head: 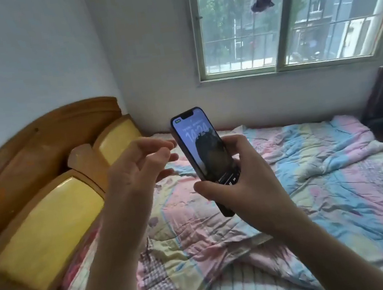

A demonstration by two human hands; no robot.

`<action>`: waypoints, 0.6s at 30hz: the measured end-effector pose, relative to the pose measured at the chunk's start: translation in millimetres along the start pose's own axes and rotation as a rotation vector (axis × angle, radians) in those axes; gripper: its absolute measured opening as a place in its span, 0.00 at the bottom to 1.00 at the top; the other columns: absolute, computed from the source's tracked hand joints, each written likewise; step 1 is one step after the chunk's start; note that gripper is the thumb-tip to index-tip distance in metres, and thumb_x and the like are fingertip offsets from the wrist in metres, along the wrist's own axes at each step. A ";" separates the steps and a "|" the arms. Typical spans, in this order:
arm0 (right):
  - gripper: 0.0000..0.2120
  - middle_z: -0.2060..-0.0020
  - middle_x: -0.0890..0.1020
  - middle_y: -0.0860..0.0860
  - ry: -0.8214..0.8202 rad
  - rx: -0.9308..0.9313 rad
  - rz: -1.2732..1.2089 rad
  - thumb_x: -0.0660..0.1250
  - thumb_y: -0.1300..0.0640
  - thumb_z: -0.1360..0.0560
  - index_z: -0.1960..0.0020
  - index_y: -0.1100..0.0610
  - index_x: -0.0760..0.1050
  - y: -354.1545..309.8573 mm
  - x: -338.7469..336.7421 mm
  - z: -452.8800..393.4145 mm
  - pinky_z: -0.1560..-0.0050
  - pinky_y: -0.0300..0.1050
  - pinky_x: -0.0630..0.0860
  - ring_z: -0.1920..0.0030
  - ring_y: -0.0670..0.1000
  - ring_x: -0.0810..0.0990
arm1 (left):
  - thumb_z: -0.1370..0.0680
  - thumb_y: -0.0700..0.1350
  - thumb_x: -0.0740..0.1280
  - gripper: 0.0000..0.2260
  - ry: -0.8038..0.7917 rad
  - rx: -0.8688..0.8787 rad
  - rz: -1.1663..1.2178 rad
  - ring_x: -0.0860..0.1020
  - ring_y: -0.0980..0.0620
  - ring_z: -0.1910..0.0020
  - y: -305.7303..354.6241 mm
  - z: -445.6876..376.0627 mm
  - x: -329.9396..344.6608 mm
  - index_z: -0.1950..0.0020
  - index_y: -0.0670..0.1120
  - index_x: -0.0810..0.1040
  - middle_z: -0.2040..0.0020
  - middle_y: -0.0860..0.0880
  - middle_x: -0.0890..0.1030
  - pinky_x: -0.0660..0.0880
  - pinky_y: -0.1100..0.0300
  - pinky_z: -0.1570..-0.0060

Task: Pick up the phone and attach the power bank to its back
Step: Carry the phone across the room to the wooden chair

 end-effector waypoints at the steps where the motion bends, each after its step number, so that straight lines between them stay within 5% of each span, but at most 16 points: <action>1: 0.25 0.55 0.81 0.41 0.032 0.012 0.006 0.78 0.45 0.39 0.48 0.38 0.69 6.0 -27.4 7.8 0.67 0.31 0.77 0.59 0.41 0.83 | 0.29 0.53 0.68 0.04 -0.032 0.006 0.022 0.86 0.52 0.50 3.5 1.9 27.8 0.59 0.60 0.83 0.52 0.56 0.87 0.78 0.58 0.53; 5: 0.25 0.55 0.80 0.33 0.166 0.061 0.020 0.78 0.45 0.40 0.48 0.37 0.69 27.5 -143.6 46.9 0.67 0.31 0.79 0.58 0.41 0.84 | 0.30 0.57 0.66 0.07 -0.153 0.019 0.081 0.86 0.52 0.49 20.5 16.9 144.4 0.58 0.59 0.83 0.51 0.56 0.87 0.79 0.59 0.54; 12: 0.26 0.56 0.83 0.44 0.426 0.149 0.155 0.78 0.45 0.42 0.48 0.39 0.71 57.9 -353.4 152.2 0.67 0.33 0.78 0.61 0.42 0.84 | 0.29 0.53 0.68 0.05 -0.414 0.000 0.286 0.86 0.52 0.51 54.7 71.6 367.9 0.59 0.58 0.83 0.51 0.54 0.88 0.78 0.57 0.53; 18: 0.27 0.55 0.83 0.36 0.670 0.213 0.257 0.77 0.42 0.42 0.46 0.39 0.70 61.6 -503.5 264.2 0.61 0.25 0.75 0.55 0.34 0.82 | 0.29 0.52 0.68 0.04 -0.635 -0.024 0.422 0.85 0.52 0.50 92.6 144.4 528.7 0.60 0.58 0.84 0.52 0.54 0.88 0.78 0.59 0.54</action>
Point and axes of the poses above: each hand's wrist, its own z-axis away from the middle knuckle, its own x-axis out of the palm, y = z × x, the point moved 9 cm from there along -z, towards the middle knuckle
